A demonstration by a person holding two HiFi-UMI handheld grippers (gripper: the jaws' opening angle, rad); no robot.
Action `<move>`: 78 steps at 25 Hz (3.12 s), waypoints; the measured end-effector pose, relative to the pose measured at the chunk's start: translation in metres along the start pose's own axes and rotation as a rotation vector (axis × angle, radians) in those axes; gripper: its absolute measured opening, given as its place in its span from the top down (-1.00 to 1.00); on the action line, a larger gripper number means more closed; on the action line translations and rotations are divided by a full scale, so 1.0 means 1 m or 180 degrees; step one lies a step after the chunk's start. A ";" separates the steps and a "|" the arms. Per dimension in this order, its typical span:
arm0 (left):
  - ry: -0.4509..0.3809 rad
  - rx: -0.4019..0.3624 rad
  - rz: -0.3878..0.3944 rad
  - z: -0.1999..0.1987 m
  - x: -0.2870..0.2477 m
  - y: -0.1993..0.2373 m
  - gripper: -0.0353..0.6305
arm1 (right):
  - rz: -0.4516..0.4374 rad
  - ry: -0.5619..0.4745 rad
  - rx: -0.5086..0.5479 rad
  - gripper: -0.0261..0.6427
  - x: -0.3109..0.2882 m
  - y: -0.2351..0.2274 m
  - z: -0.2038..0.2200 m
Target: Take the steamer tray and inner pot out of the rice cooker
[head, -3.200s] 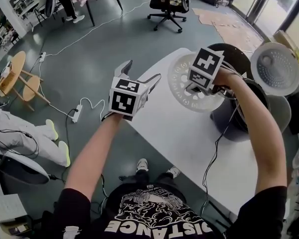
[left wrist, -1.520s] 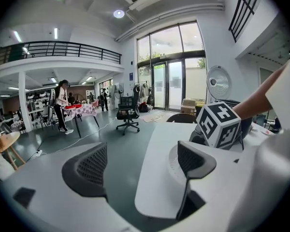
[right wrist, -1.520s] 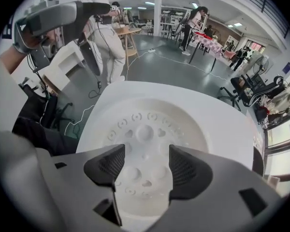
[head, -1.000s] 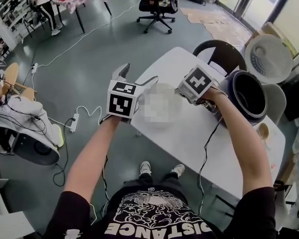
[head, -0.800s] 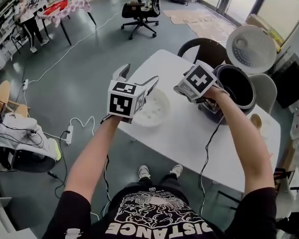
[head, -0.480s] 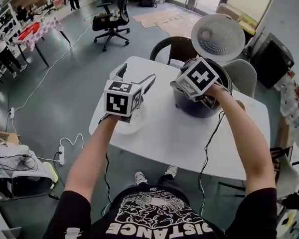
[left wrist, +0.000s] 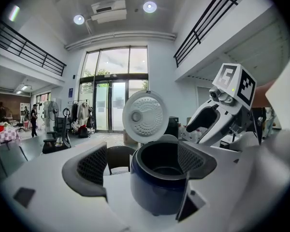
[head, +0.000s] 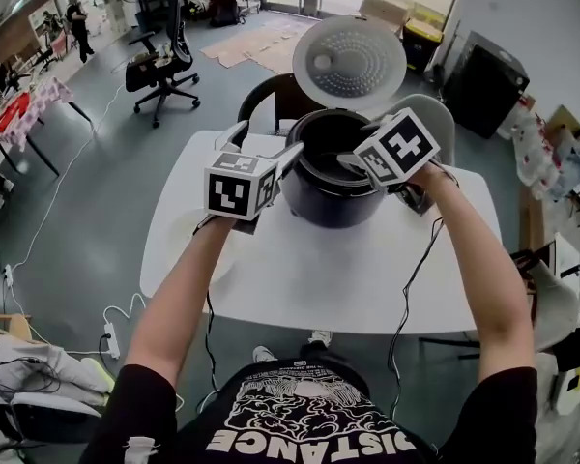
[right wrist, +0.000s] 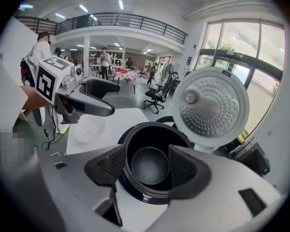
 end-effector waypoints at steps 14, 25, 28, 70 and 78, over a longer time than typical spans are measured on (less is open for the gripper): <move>0.0217 0.0445 0.0246 -0.007 -0.116 -0.040 -0.42 | -0.0185 -0.0093 -0.0715 0.06 -0.006 -0.139 0.048; 0.0454 0.1805 0.0921 0.019 -0.154 -0.014 -0.42 | -0.0789 -0.0180 -0.1744 0.06 -0.052 -0.199 0.063; 0.0432 0.2187 0.1109 0.022 -0.163 -0.012 -0.42 | -0.1004 -0.0213 -0.2010 0.06 -0.060 -0.210 0.066; 0.1195 0.2769 0.1389 0.056 -0.190 -0.025 0.40 | -0.1877 0.0081 -0.2548 0.72 -0.096 -0.260 0.089; 0.1185 0.2800 0.1332 0.064 -0.186 -0.029 0.68 | -0.1995 -0.0043 -0.2687 0.75 -0.099 -0.265 0.088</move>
Point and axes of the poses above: the fingertips, and each gripper's own axes: x backward along the fingers, y to its left, z out of its underside, the point moved 3 cm from there along x, backward along the fingers, and after that the axes turned 14 degrees about -x, right-handed, at the moved point
